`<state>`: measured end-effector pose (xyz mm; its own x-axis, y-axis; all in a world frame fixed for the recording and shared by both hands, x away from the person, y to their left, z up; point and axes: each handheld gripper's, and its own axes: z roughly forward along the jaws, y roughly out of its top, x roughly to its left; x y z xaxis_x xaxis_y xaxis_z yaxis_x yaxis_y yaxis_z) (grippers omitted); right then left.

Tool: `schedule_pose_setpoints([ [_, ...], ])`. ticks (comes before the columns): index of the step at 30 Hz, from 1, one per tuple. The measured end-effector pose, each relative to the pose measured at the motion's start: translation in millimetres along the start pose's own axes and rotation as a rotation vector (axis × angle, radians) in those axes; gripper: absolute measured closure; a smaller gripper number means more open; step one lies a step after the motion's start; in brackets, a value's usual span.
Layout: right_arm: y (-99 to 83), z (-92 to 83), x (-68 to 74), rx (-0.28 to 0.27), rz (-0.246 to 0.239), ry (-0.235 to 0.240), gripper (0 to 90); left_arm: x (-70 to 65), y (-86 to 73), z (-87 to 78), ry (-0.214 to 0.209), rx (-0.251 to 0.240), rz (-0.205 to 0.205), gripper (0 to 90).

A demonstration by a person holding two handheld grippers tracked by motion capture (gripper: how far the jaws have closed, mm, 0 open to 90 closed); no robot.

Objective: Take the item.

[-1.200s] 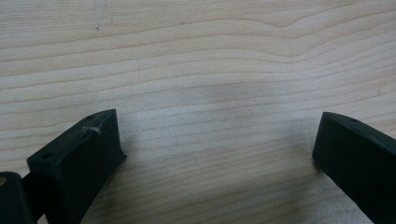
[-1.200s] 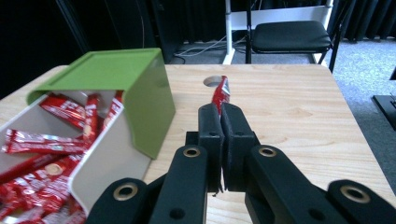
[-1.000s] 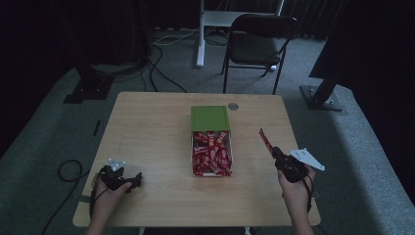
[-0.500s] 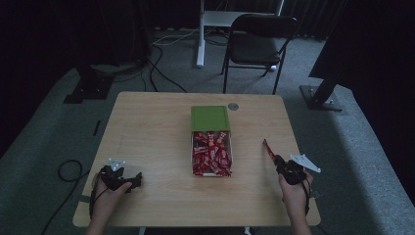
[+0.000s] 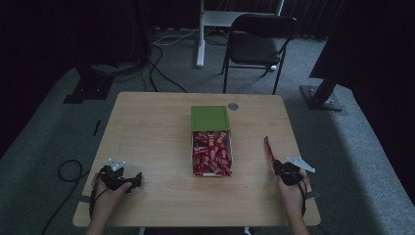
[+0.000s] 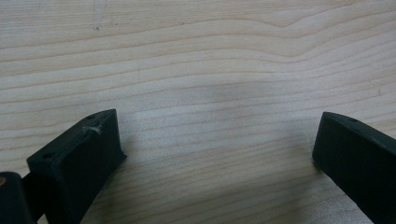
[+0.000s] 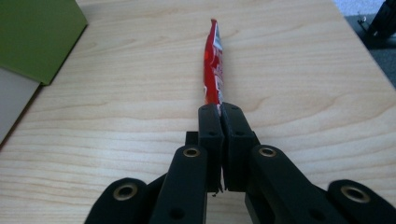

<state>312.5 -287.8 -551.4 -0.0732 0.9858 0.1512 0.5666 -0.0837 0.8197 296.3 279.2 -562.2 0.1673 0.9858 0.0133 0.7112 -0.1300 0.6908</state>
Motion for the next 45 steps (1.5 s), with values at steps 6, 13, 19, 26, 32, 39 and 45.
schedule_pose_setpoints([
  [6,-6.4,6.3,-5.0,0.046,0.011,-0.016,87.8,0.4,0.5,0.2,0.000,0.003,0.004,1.9],
  [13,-4.9,6.4,-9.8,0.052,-0.014,-0.032,78.4,0.4,0.6,0.1,0.000,0.003,0.004,1.9],
  [19,-5.4,4.0,-16.9,0.046,-0.010,-0.017,66.0,0.3,0.5,0.2,0.000,0.003,0.003,1.9],
  [26,-1.9,-3.7,-21.4,0.023,-0.015,0.022,52.5,0.3,0.5,0.2,0.000,0.003,0.003,1.8],
  [32,-2.0,-7.8,-16.8,0.020,-0.058,0.058,46.7,0.3,0.5,0.2,0.000,0.003,0.003,1.8],
  [39,-0.7,-11.1,-2.5,0.017,-0.094,0.115,33.1,0.4,0.6,0.1,0.000,0.004,0.004,1.9],
  [45,1.4,-15.0,16.6,0.004,-0.191,0.200,26.3,0.3,0.5,0.2,0.000,0.003,0.003,1.9],
])
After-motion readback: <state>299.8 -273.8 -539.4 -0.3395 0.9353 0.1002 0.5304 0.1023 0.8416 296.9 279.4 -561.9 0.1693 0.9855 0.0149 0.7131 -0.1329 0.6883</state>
